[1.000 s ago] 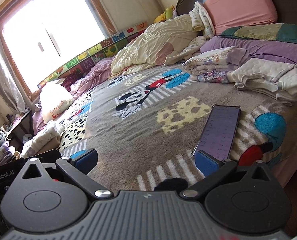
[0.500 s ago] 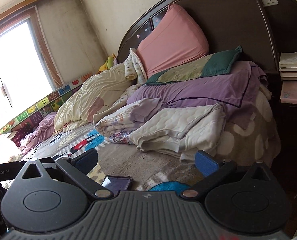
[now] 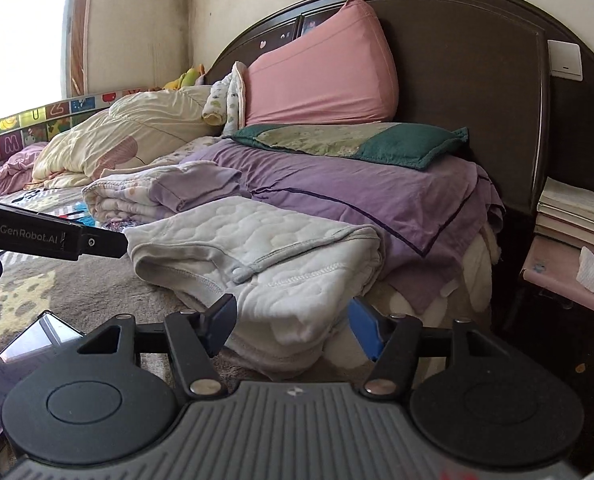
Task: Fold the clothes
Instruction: 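Move both tools toward the white quilted garment near the pillows, then grasp the white quilted garment with the right gripper while the left gripper grasps it too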
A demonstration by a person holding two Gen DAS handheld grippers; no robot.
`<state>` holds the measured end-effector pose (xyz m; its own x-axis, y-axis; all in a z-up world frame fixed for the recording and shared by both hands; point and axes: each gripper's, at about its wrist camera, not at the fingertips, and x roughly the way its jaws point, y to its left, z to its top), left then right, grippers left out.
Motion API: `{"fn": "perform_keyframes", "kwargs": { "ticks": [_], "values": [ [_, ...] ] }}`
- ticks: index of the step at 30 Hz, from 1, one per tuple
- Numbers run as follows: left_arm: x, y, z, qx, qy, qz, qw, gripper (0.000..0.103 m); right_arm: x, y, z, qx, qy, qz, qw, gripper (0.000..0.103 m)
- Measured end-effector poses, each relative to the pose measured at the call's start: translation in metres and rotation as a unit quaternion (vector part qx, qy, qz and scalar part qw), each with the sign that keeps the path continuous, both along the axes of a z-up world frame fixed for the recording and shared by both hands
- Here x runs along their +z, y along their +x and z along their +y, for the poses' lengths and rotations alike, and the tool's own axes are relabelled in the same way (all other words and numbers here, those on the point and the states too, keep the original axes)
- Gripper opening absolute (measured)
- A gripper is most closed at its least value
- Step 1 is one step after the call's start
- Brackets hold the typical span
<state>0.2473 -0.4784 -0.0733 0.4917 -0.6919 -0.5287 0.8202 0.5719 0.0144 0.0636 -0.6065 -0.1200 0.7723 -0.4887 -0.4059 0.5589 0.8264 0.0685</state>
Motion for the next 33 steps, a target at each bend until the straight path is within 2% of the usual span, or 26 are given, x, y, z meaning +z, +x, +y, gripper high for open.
{"fn": "perform_keyframes", "kwargs": {
  "ticks": [3, 5, 6, 8, 9, 10, 11, 12, 13, 16, 21, 25, 27, 29, 30, 32, 33],
  "values": [
    [-0.005, 0.003, -0.019, -0.006, 0.022, -0.023, 0.9995, 0.062, -0.007, 0.006, -0.006, -0.013, 0.011, 0.009, 1.000, 0.063],
    [-0.010, 0.003, -0.033, -0.012, 0.053, -0.046, 0.9975, 0.058, -0.011, 0.011, -0.009, -0.013, 0.015, 0.007, 1.000, 0.063],
    [-0.013, 0.003, -0.039, -0.011, 0.070, -0.057, 0.9959, 0.051, -0.012, 0.012, -0.009, -0.009, 0.013, 0.003, 1.000, 0.063],
    [-0.016, 0.005, -0.047, -0.011, 0.088, -0.067, 0.9938, 0.039, -0.013, 0.016, -0.010, 0.000, 0.008, 0.000, 1.000, 0.054],
    [-0.015, 0.006, -0.048, -0.009, 0.091, -0.070, 0.9933, 0.029, -0.012, 0.018, -0.010, 0.005, 0.005, -0.002, 1.000, 0.045],
    [-0.012, 0.005, -0.047, -0.007, 0.086, -0.072, 0.9937, 0.018, -0.011, 0.018, -0.011, 0.012, 0.005, -0.006, 1.000, 0.039],
    [-0.008, 0.004, -0.045, -0.006, 0.080, -0.074, 0.9941, 0.016, -0.009, 0.018, -0.011, 0.015, 0.005, -0.011, 1.000, 0.037],
    [0.000, 0.001, -0.041, -0.010, 0.068, -0.076, 0.9947, 0.013, -0.006, 0.017, -0.011, 0.020, 0.003, -0.018, 1.000, 0.030],
    [0.008, -0.006, -0.038, -0.014, 0.062, -0.090, 0.9939, 0.012, -0.002, 0.016, -0.010, 0.025, 0.002, -0.024, 0.999, 0.024],
    [0.037, -0.022, -0.025, -0.020, 0.037, -0.123, 0.9915, 0.011, 0.014, 0.010, -0.005, 0.041, -0.006, -0.048, 0.998, 0.019],
    [0.101, -0.033, 0.021, 0.010, -0.033, -0.135, 0.9903, 0.010, 0.065, -0.005, 0.015, 0.082, -0.025, -0.113, 0.990, 0.017],
    [0.166, -0.039, 0.088, 0.063, -0.115, -0.128, 0.9831, 0.010, 0.121, -0.018, 0.037, 0.134, -0.031, -0.189, 0.972, 0.017],
    [0.191, -0.045, 0.121, 0.085, -0.137, -0.132, 0.9781, 0.010, 0.151, -0.025, 0.048, 0.164, -0.026, -0.230, 0.959, 0.017],
    [0.216, -0.052, 0.160, 0.104, -0.173, -0.127, 0.9712, 0.010, 0.181, -0.027, 0.060, 0.194, -0.021, -0.262, 0.945, 0.017],
    [0.231, -0.059, 0.182, 0.112, -0.190, -0.138, 0.9656, 0.010, 0.194, -0.027, 0.066, 0.213, -0.013, -0.278, 0.937, 0.016],
    [0.254, -0.072, 0.215, 0.129, -0.194, -0.169, 0.9576, 0.010, 0.214, -0.024, 0.076, 0.251, 0.016, -0.305, 0.919, 0.016],
    [0.262, -0.075, 0.231, 0.138, -0.198, -0.168, 0.9559, 0.010, 0.223, -0.021, 0.083, 0.268, 0.028, -0.314, 0.910, 0.016]
  ]
}}
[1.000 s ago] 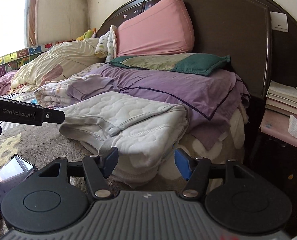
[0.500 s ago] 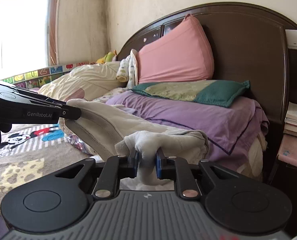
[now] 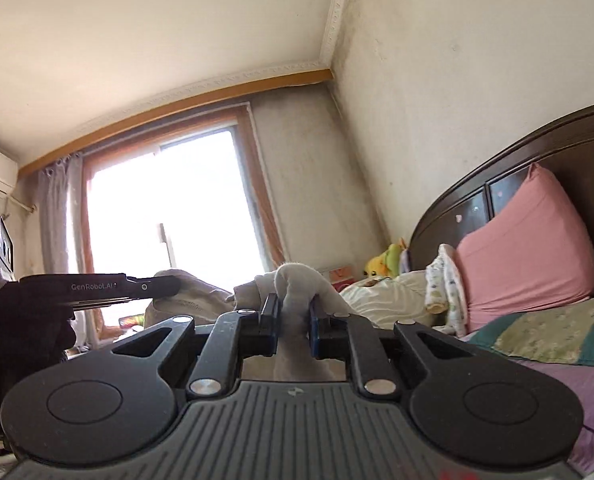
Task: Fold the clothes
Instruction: 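Grasp the white quilted garment with the right gripper while the left gripper grasps it too, then lift the garment with both grippers and lay it flat on the blanket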
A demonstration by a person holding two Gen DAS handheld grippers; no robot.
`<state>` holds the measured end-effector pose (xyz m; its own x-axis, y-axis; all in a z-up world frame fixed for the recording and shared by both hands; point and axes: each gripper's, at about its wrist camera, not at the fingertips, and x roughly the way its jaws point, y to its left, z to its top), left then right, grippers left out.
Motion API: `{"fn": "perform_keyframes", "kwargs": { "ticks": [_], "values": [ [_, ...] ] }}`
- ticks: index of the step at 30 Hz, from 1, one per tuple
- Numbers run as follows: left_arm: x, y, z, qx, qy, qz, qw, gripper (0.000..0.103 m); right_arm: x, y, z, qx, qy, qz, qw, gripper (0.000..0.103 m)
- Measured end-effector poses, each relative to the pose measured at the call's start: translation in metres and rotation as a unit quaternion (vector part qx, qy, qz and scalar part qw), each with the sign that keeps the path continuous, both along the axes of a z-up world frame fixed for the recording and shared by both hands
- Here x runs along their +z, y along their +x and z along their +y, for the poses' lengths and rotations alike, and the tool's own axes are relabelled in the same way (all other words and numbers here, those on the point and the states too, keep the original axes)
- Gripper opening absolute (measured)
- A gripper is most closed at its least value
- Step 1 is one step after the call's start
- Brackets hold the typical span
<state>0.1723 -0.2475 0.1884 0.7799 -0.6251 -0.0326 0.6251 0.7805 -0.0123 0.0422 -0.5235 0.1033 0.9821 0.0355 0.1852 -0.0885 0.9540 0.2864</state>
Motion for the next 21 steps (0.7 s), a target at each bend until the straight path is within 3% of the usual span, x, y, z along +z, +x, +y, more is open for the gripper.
{"fn": "perform_keyframes", "kwargs": {
  "ticks": [3, 5, 9, 12, 15, 17, 21],
  "values": [
    [0.021, -0.013, 0.052, 0.021, -0.029, 0.007, 0.9993, 0.010, 0.020, 0.011, 0.022, 0.063, 0.021, -0.014, 0.998, 0.015],
    [0.025, -0.022, 0.076, 0.058, -0.009, -0.005, 0.9982, 0.010, 0.030, 0.018, 0.040, 0.100, 0.027, -0.013, 0.995, 0.015],
    [0.023, -0.049, 0.132, 0.086, -0.035, -0.017, 0.9955, 0.010, 0.039, 0.027, 0.082, 0.155, 0.021, -0.003, 0.988, 0.015],
    [0.015, -0.063, 0.166, 0.126, -0.035, 0.008, 0.9913, 0.010, 0.041, 0.031, 0.118, 0.187, 0.008, 0.013, 0.982, 0.015],
    [0.003, -0.094, 0.198, 0.136, -0.035, -0.009, 0.9900, 0.010, 0.039, 0.028, 0.154, 0.215, -0.015, 0.029, 0.976, 0.015],
    [-0.006, -0.098, 0.218, 0.163, -0.026, 0.026, 0.9859, 0.010, 0.039, 0.023, 0.178, 0.228, -0.039, 0.043, 0.972, 0.015],
    [-0.022, -0.133, 0.246, 0.160, -0.014, 0.027, 0.9867, 0.010, 0.031, 0.010, 0.208, 0.264, -0.075, 0.073, 0.959, 0.015]
  ]
}}
